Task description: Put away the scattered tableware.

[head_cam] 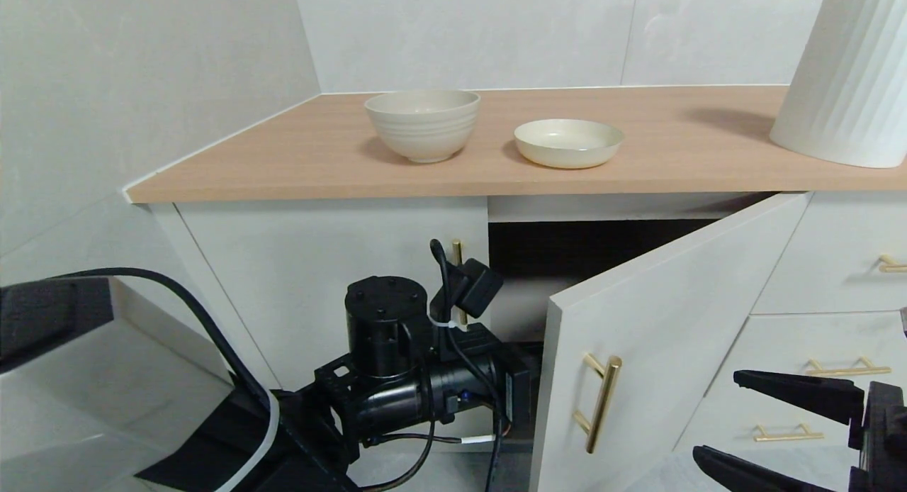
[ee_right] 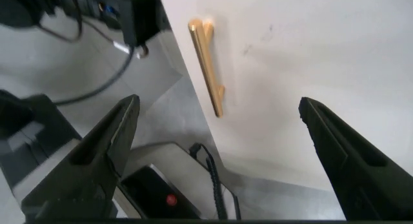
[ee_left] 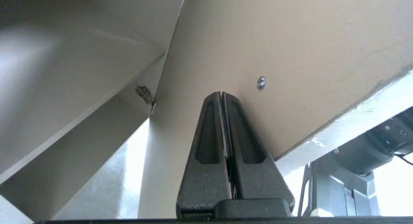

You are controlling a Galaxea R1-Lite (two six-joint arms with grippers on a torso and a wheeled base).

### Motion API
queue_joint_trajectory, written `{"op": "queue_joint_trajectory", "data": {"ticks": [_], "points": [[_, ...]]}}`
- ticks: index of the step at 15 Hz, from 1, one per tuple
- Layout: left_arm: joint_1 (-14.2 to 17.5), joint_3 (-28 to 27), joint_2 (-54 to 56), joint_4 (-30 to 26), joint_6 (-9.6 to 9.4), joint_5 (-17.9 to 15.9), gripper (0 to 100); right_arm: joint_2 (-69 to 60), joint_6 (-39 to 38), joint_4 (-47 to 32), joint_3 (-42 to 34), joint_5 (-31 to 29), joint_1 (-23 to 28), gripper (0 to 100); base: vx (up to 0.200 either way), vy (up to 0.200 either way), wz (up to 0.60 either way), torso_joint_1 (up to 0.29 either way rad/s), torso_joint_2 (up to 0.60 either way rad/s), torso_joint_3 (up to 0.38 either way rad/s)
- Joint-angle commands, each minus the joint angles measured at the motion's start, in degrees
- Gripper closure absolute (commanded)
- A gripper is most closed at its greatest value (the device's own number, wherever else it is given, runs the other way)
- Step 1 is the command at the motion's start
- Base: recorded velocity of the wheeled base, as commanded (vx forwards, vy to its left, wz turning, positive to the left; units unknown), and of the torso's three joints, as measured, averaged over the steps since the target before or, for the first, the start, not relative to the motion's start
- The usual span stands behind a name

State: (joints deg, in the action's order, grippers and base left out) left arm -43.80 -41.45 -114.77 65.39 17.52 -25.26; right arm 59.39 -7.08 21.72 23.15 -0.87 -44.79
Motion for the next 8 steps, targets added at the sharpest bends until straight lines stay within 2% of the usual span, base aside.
{"op": "queue_joint_trajectory", "data": {"ticks": [1, 2, 3, 4, 8], "points": [[0.0, 0.0, -0.1, 0.0, 0.06, 0.0, 100, -0.9, -0.3, 0.0, 0.2, 0.0, 0.0, 0, 0.000, 0.000, 0.00, 0.000, 0.00, 0.000], [0.0, 0.0, -0.1, 0.0, 0.15, 0.0, 100, -1.0, -0.3, 0.0, 0.5, 0.0, 0.0, 0, 0.000, 0.000, 0.00, 0.000, 0.00, 0.000], [0.0, 0.0, -0.2, 0.0, 0.15, 0.1, 100, -1.4, -0.3, 0.0, 0.6, 0.0, 0.0, 0, -0.200, 0.000, 0.00, 0.007, 0.00, 0.007], [0.0, -0.1, -0.2, 0.0, 0.15, 0.1, 100, -1.5, -0.3, 0.0, 0.6, 0.0, 0.0, 0, 0.000, 0.000, 0.00, 0.000, 0.00, 0.000], [-1.0, -5.9, -2.2, -1.5, 0.24, 0.2, 100, -4.2, -0.3, -0.2, 1.3, 0.1, 0.1, 0, 0.000, 0.000, 0.00, 0.000, 0.00, 0.000]]}}
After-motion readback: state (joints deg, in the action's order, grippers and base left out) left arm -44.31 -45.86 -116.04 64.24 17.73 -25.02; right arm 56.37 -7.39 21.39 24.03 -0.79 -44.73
